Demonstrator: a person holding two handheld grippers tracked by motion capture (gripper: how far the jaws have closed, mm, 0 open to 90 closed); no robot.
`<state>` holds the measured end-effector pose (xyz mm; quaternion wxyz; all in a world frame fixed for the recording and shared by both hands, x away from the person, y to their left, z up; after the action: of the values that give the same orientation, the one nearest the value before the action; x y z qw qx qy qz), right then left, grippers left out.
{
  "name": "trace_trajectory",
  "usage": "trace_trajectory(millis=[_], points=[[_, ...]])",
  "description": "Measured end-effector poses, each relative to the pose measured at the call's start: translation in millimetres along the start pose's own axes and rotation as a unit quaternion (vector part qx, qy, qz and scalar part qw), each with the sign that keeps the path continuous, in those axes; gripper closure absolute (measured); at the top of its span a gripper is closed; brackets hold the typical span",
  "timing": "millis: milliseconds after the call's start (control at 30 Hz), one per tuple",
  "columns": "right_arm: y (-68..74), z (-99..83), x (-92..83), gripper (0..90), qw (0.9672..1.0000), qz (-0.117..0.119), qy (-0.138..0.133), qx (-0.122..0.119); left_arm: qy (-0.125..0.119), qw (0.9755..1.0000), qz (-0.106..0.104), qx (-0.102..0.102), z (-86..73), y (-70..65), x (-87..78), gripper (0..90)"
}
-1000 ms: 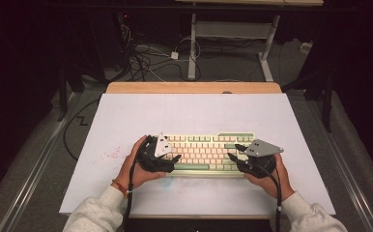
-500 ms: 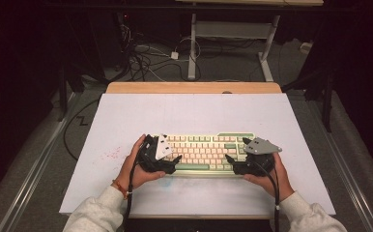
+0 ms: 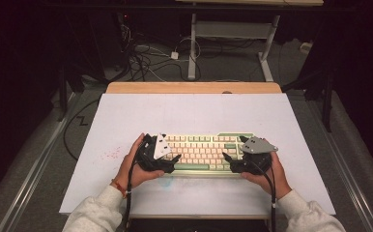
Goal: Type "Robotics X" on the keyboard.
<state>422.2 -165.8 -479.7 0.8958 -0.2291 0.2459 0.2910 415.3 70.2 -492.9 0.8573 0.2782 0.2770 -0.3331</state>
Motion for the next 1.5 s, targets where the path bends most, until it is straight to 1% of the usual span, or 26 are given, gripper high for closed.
trace_trajectory(millis=[33, 100, 133, 167, 233, 300, 533, 700, 833, 967, 1000, 1133, 1333, 1500], points=[[-0.4, 0.7, -0.4, 20.2, 1.0000, -0.003, -0.001, 0.000, 0.002, 1.0000, 0.003, 0.005, -0.3, 0.2, -0.1, 16.1], [-1.2, 2.0, -2.0, 20.3, 1.0000, -0.002, -0.004, 0.000, -0.003, 1.0000, 0.006, 0.005, 1.1, 0.4, -0.9, 16.1], [-1.4, 2.6, -2.8, 20.3, 1.0000, -0.002, -0.006, -0.002, -0.002, 0.9999, 0.006, 0.010, 1.2, 0.6, -1.4, 16.4], [-0.9, 2.7, -3.8, 20.3, 1.0000, -0.001, -0.006, 0.000, -0.002, 0.9998, 0.012, 0.015, 1.3, 1.0, -1.9, 16.8], [0.1, 2.7, -5.7, 20.3, 1.0000, 0.001, -0.007, -0.003, -0.006, 0.9998, 0.010, 0.013, 2.2, 0.1, -2.5, 16.8], [-0.3, 3.3, -7.4, 20.3, 0.9999, -0.004, -0.009, -0.007, -0.007, 0.9997, 0.012, 0.018, 2.6, -0.2, -3.4, 16.8], [-0.5, 2.0, -14.8, 20.9, 0.9998, -0.010, -0.012, -0.008, -0.012, 0.9993, 0.021, 0.030, 3.9, -1.2, -10.4, 17.6], [-0.6, 2.7, -21.4, 21.0, 0.9997, -0.015, -0.018, -0.010, -0.017, 0.9990, 0.028, 0.032, 3.7, -1.5, -17.0, 17.6], [-0.7, 2.2, -25.2, 21.0, 0.9997, -0.017, -0.018, -0.008, -0.018, 0.9989, 0.029, 0.032, 2.5, -2.1, -19.9, 17.8], [-0.9, 1.9, -28.4, 21.0, 0.9996, -0.018, -0.020, -0.007, -0.016, 0.9987, 0.032, 0.036, -0.6, -2.7, -23.0, 17.8], [-0.7, 1.8, -29.3, 21.0, 0.9996, -0.017, -0.021, -0.006, -0.017, 0.9988, 0.032, 0.034, -1.5, -2.7, -24.2, 17.8], [0.1, 0.8, -31.9, 21.0, 0.9995, -0.019, -0.021, -0.011, -0.018, 0.9987, 0.034, 0.035, -4.8, -2.9, -27.7, 17.8], [0.7, -0.1, -36.0, 21.0, 0.9994, -0.021, -0.025, -0.014, -0.016, 0.9983, 0.037, 0.042, -9.8, -5.7, -29.7, 17.8], [1.3, -3.3, -37.6, 21.0, 0.9993, -0.025, -0.022, -0.018, -0.014, 0.9979, 0.038, 0.050, -12.1, -8.5, -30.9, 17.8]])
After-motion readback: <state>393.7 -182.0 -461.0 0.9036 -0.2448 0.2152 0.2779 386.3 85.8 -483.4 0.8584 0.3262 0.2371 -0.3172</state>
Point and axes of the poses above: each handheld gripper's, and its own axes: x roughly forward along the jaws, z roughly out of its top, y roughly to its left, the point moved 9 cm from there along x, roughly forward along the jaws, and after that the axes turned 5 degrees about y, right-handed, at the moved point
